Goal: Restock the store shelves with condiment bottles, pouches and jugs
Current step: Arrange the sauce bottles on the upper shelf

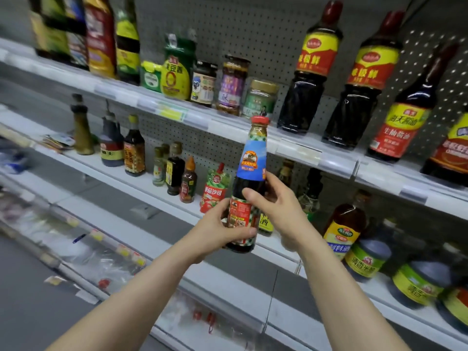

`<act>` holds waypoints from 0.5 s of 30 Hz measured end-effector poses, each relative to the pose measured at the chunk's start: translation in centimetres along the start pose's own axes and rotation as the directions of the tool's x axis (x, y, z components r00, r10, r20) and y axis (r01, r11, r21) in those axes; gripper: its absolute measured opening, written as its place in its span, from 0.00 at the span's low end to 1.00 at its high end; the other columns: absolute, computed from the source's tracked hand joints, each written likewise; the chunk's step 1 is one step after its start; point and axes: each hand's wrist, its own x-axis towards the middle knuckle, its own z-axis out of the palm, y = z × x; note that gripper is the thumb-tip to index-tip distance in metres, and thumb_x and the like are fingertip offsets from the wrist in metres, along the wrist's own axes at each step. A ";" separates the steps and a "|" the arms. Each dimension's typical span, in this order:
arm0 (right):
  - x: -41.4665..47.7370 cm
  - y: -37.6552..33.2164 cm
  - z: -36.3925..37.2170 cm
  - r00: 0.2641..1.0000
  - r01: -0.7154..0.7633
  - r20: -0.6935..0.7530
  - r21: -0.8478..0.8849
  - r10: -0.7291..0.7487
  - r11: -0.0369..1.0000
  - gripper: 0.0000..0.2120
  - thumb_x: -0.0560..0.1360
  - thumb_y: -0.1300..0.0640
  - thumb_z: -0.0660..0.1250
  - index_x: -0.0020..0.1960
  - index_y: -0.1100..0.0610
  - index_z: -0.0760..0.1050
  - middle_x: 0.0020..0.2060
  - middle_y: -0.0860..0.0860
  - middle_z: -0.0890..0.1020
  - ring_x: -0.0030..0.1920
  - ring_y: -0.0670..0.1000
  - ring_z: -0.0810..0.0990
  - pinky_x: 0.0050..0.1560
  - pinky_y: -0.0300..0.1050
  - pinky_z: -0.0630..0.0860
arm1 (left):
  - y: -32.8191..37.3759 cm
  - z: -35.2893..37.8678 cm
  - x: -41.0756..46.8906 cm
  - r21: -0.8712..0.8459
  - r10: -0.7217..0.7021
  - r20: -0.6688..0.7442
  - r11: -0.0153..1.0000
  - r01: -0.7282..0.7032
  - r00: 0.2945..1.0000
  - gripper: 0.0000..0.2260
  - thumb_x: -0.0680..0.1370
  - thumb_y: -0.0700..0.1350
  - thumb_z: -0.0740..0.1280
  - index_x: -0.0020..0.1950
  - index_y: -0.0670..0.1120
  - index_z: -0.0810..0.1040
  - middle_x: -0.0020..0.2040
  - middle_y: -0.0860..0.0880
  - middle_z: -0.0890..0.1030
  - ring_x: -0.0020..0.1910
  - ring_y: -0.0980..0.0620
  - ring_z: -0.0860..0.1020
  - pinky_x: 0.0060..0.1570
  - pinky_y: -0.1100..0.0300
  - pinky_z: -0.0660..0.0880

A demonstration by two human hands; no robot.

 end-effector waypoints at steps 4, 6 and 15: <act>3.6 -2.4 3.2 0.998 0.044 0.031 0.036 -0.045 0.998 0.17 0.74 0.46 0.75 0.62 0.41 0.78 0.55 0.44 0.85 0.54 0.44 0.84 0.49 0.41 0.81 | 2.8 -5.6 0.4 0.056 0.041 0.016 0.998 -0.042 0.999 0.26 0.68 0.41 0.80 0.63 0.51 0.75 0.53 0.47 0.85 0.54 0.47 0.84 0.54 0.56 0.80; 5.4 -3.7 5.3 0.997 0.064 0.040 0.044 -0.066 0.997 0.13 0.75 0.48 0.74 0.59 0.39 0.79 0.53 0.44 0.86 0.53 0.46 0.85 0.50 0.45 0.82 | 3.9 -8.6 0.6 0.080 0.063 0.003 0.995 -0.063 0.998 0.28 0.65 0.45 0.81 0.62 0.50 0.75 0.53 0.46 0.85 0.54 0.46 0.83 0.56 0.52 0.80; 14.6 -8.4 19.1 0.994 0.092 0.041 0.186 -0.102 0.978 0.23 0.75 0.52 0.74 0.67 0.46 0.72 0.52 0.46 0.86 0.52 0.47 0.85 0.45 0.40 0.81 | 7.4 -24.8 0.3 0.221 0.145 -0.122 0.968 -0.115 0.982 0.33 0.60 0.55 0.82 0.62 0.54 0.76 0.53 0.51 0.85 0.53 0.50 0.84 0.59 0.45 0.79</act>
